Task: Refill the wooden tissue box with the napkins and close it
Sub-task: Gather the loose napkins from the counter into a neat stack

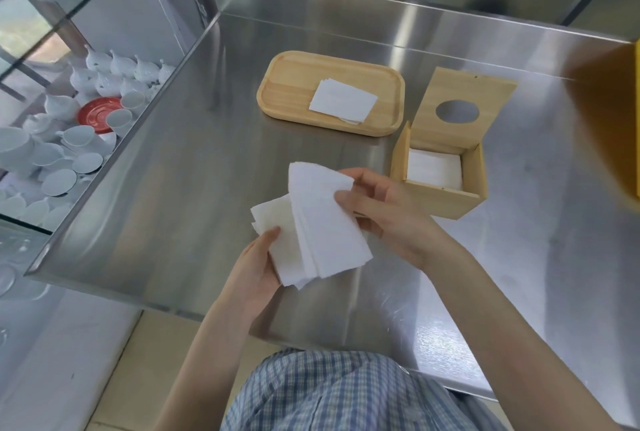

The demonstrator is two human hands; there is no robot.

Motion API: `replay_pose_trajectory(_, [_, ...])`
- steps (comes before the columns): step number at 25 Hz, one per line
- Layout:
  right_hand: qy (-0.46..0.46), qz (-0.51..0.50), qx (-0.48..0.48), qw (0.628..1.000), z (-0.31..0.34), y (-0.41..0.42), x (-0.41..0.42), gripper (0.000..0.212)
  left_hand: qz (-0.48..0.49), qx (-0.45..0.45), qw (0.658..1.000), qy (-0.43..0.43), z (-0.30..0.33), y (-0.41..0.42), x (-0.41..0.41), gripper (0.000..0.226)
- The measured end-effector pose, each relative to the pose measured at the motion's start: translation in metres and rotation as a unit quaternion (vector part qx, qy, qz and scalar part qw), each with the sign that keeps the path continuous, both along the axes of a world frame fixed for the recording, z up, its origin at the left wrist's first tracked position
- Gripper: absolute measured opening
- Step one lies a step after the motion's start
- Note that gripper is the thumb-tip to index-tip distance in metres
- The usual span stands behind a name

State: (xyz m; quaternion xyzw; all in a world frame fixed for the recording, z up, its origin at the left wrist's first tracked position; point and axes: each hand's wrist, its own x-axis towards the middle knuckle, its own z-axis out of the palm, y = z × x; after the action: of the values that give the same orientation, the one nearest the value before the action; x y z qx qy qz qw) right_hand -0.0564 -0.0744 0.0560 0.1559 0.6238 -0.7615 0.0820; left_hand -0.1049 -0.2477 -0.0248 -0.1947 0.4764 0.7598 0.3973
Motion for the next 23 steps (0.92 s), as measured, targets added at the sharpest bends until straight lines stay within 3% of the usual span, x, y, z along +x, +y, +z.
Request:
replay_pose_trajectory(5, [-0.069, -0.003, 0.170, 0.983, -0.030, -0.012, 0.005, 0.019, -0.104, 0.085, 0.991, 0.022, 0.018, 0.020, 0.013, 0.029])
replay_pose_trajectory(11, [-0.071, -0.032, 0.286, 0.955, -0.041, -0.007, 0.011, 0.028, -0.139, 0.086, 0.984, 0.066, 0.020, 0.018, 0.019, 0.046])
replay_pose_trajectory(14, [-0.055, -0.018, 0.341, 0.938, -0.042, -0.006, 0.014, 0.030, -0.163, 0.050, 0.982, 0.080, 0.019, 0.020, 0.024, 0.041])
replay_pose_trajectory(18, [-0.038, -0.009, 0.347, 0.937, -0.039, -0.002, 0.017, 0.035, -0.161, 0.013, 0.982, 0.098, 0.018, 0.025, 0.028, 0.022])
replay_pose_trajectory(23, [-0.036, -0.055, 0.350, 0.934, -0.038, 0.006, 0.028, 0.038, -0.141, 0.008, 0.985, 0.101, 0.017, 0.033, 0.030, 0.021])
